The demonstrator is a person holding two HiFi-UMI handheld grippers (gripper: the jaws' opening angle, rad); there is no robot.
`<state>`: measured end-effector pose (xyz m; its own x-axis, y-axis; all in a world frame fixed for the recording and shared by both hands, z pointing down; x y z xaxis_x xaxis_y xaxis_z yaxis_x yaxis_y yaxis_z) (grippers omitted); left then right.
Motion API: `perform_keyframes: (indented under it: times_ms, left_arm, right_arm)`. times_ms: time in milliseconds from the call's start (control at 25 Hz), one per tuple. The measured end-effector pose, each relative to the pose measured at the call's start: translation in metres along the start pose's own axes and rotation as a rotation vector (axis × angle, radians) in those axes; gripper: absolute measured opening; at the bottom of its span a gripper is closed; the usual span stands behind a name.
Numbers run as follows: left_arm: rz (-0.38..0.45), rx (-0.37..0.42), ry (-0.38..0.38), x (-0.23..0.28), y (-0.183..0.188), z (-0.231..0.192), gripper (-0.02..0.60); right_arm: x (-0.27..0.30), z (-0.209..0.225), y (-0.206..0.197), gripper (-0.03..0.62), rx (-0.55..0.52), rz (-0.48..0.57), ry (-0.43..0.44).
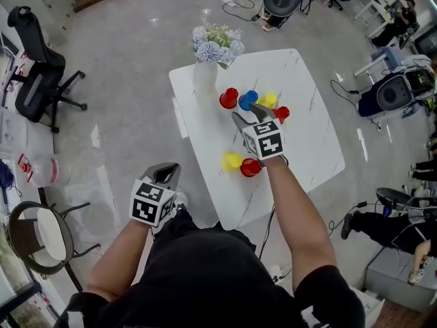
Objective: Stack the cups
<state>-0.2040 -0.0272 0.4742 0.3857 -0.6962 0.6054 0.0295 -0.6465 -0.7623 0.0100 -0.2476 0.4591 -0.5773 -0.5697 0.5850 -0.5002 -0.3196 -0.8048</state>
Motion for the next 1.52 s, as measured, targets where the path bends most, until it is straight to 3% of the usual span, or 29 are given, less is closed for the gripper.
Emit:
perform_keyframes:
  times_ms: [480, 960, 1280, 1520]
  left_arm:
    - [-0.015, -0.097, 0.093, -0.020, -0.015, -0.048, 0.009]
    - [-0.056, -0.085, 0.074, -0.016, -0.014, -0.070, 0.009]
    - [-0.049, -0.043, 0.030, -0.006, -0.001, -0.066, 0.009]
    - [-0.022, 0.002, -0.019, 0.005, 0.009, -0.046, 0.009]
  right_arm:
    - [0.100, 0.026, -0.005, 0.224, 0.099, -0.129, -0.058]
    - [0.135, 0.032, -0.023, 0.225, 0.099, -0.236, -0.100]
    - [0.109, 0.022, -0.005, 0.209, 0.090, -0.163, -0.092]
    - [0.055, 0.015, 0.014, 0.209, 0.086, -0.069, -0.085]
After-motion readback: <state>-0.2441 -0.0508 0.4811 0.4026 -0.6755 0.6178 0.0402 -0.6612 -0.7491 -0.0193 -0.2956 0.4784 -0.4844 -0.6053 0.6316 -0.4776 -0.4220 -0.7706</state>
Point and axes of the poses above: the fingertips, and each gripper's own axes: x forward along the fingers, z to its right, y out of its top, the point moved 9 cm from there along -x, backward along the fingers, and after that the axes turned 3 degrees about z, right-handed, at the moved point
